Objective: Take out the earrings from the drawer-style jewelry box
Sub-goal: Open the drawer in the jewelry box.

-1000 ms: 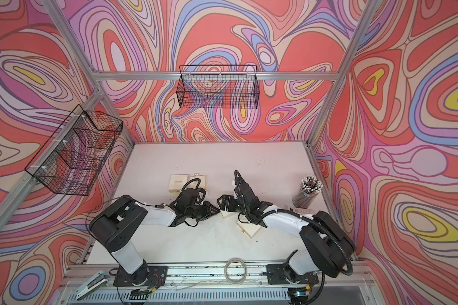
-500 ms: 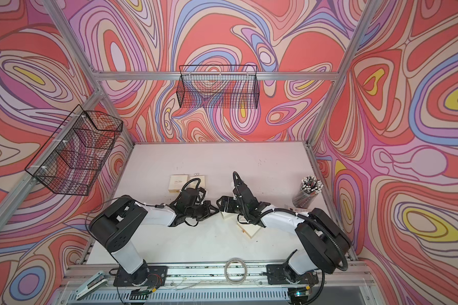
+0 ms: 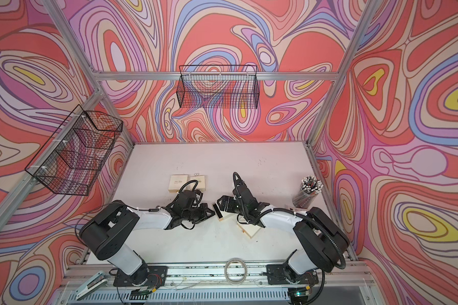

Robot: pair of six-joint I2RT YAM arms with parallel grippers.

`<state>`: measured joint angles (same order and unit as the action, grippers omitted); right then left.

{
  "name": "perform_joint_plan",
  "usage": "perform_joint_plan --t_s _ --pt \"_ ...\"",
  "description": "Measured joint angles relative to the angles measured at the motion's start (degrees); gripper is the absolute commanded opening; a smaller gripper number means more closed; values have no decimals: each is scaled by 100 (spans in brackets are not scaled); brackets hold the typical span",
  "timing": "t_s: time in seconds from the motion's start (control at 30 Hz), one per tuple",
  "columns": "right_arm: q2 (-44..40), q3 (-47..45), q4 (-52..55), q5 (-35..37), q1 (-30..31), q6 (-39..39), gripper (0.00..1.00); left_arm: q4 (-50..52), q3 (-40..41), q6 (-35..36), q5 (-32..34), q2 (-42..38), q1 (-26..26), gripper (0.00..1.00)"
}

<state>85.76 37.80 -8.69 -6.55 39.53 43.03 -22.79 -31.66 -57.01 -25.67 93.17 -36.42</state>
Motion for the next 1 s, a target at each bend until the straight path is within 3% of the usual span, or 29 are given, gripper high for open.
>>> perform_joint_plan --t_s 0.3,1.0 --pt "52 0 -118 9 4 31 88 33 570 0 90 -531 4 0" --pt "-17 15 33 -4 4 -7 88 98 894 90 -22 -898 4 0"
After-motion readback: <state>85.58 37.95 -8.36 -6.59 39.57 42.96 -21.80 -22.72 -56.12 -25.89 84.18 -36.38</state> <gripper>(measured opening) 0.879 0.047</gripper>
